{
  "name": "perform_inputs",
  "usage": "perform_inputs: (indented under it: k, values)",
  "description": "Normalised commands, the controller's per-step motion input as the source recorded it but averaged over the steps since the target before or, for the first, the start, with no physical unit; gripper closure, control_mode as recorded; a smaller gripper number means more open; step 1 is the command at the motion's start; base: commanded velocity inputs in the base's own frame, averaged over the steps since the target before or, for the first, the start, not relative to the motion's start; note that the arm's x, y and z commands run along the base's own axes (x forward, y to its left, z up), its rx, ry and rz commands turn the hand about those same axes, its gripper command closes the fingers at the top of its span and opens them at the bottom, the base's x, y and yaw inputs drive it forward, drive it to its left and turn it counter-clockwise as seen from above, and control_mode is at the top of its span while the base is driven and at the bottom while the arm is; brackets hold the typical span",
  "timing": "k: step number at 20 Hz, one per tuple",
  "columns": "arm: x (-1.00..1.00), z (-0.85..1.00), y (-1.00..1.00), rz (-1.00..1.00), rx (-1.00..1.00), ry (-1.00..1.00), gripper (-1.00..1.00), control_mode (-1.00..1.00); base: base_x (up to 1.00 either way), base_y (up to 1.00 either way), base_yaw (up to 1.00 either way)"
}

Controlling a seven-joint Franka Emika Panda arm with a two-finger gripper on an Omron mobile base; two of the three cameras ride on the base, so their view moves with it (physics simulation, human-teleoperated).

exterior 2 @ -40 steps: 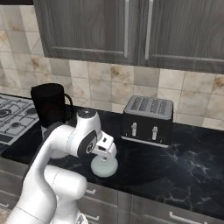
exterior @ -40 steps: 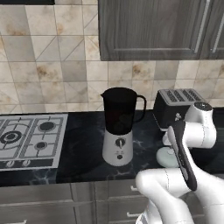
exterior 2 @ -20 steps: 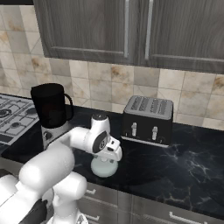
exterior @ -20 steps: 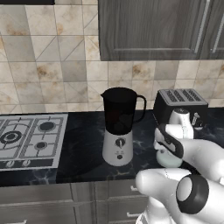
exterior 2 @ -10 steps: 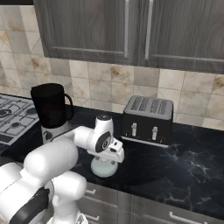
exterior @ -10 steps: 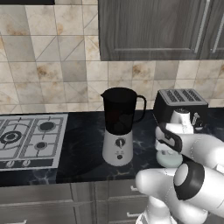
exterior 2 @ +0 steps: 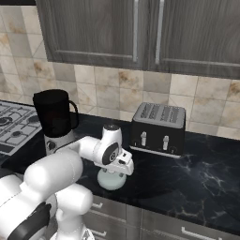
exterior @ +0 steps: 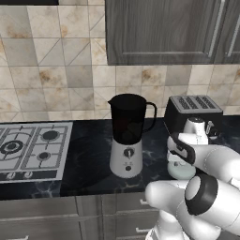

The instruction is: Grab the garlic and onion from the fridge, place them in the blender, close the lid, and turn on the blender to create a marinade.

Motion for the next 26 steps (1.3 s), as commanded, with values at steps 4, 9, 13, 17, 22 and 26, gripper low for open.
perform_inputs:
  k: [4, 9, 13, 17, 22, 26]
  values:
    - [-0.09, -0.29, 0.14, 0.0, 0.0, 0.0, 1.0, -1.0, 0.0, 0.0, 0.0]
    - [-0.02, -0.16, 0.26, 0.0, 0.0, 0.0, 1.0, -1.0, 0.0, 0.0, 0.0]
    - [0.0, -0.03, 0.34, -0.01, 0.0, 0.0, 1.0, -1.0, 0.0, 0.0, 0.0]
    - [0.0, 0.0, 0.33, -0.03, 0.0, 0.0, 1.0, -1.0, 0.0, 0.0, 0.0]
    - [-0.31, 0.64, -0.04, -0.07, 0.0, -0.05, 1.0, -1.0, 0.0, 0.0, 0.0]
    - [-0.75, 1.0, -0.25, -0.09, 0.0, -0.16, 1.0, -1.0, 0.0, 0.0, 0.0]
